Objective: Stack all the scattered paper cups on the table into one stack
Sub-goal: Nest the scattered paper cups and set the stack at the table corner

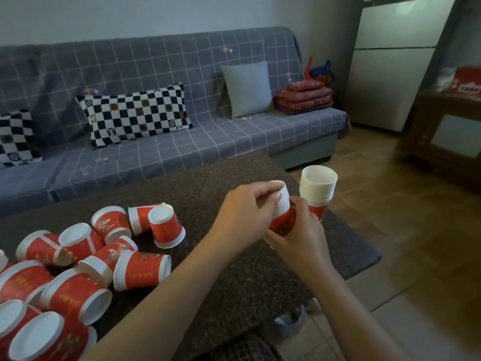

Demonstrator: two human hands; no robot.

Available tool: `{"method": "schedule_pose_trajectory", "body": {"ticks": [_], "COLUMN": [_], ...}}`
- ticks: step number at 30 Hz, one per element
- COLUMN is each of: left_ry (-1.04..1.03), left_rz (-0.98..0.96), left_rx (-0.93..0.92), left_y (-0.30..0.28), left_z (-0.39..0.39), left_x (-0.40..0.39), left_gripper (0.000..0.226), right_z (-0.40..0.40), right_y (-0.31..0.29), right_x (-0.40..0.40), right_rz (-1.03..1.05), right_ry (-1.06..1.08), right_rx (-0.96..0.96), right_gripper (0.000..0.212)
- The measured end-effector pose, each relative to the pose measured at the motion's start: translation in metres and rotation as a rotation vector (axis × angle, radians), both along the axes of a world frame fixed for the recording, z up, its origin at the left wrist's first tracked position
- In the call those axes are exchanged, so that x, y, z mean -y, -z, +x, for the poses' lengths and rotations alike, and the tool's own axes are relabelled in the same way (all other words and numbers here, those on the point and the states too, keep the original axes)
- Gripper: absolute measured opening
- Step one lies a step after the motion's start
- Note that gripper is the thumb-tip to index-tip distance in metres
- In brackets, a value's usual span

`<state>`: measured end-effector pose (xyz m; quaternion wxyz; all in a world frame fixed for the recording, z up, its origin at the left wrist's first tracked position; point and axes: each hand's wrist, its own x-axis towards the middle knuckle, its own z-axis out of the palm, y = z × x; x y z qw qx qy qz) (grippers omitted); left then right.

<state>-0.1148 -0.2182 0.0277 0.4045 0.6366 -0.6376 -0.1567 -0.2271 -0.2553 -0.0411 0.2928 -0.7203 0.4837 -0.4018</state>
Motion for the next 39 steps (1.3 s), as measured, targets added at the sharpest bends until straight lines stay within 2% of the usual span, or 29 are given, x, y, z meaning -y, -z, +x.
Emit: {"method": "schedule_pose_trajectory", "body": {"ticks": [3, 7, 10, 14, 21, 23, 25, 28, 35, 39], "left_ry": [-0.075, 0.003, 0.065, 0.103, 0.115, 0.119, 0.124, 0.143, 0.135, 0.148], "left_rz": [-0.191, -0.138, -0.136, -0.132, -0.013, 0.029, 0.047, 0.056, 0.035, 0.024], "left_rx": [0.046, -0.053, -0.045, -0.039, 0.064, 0.105, 0.144, 0.177, 0.266, 0.299], "left_y": [-0.012, -0.023, -0.032, -0.037, 0.007, 0.022, 0.032, 0.042, 0.049, 0.050], "left_z": [-0.009, -0.024, -0.038, -0.051, -0.052, -0.050, -0.048, -0.048, -0.049, -0.043], "left_x": [0.015, 0.041, 0.065, 0.099, 0.118, 0.118, 0.118, 0.117, 0.116, 0.110], "left_gripper": [0.026, 0.039, 0.049, 0.049, 0.047, 0.047, 0.048, 0.050, 0.053, 0.060], "right_z": [-0.009, -0.024, -0.032, -0.044, -0.053, -0.058, -0.062, -0.064, -0.060, -0.063], "right_y": [-0.023, -0.051, -0.063, -0.069, -0.027, -0.014, -0.005, 0.006, 0.033, 0.045], "right_x": [0.023, 0.061, 0.090, 0.119, 0.139, 0.136, 0.132, 0.124, 0.126, 0.124], "right_rz": [-0.056, -0.036, -0.039, -0.026, 0.176, 0.214, 0.233, 0.270, 0.367, 0.406], "right_ry": [0.058, 0.124, 0.173, 0.197, 0.119, 0.103, 0.060, 0.003, -0.014, -0.019], "right_rx": [0.074, 0.106, 0.116, 0.173, 0.121, 0.095, 0.146, 0.231, 0.273, 0.207], "right_gripper": [0.069, 0.073, 0.071, 0.066, 0.060, 0.065, 0.070, 0.072, 0.075, 0.073]}}
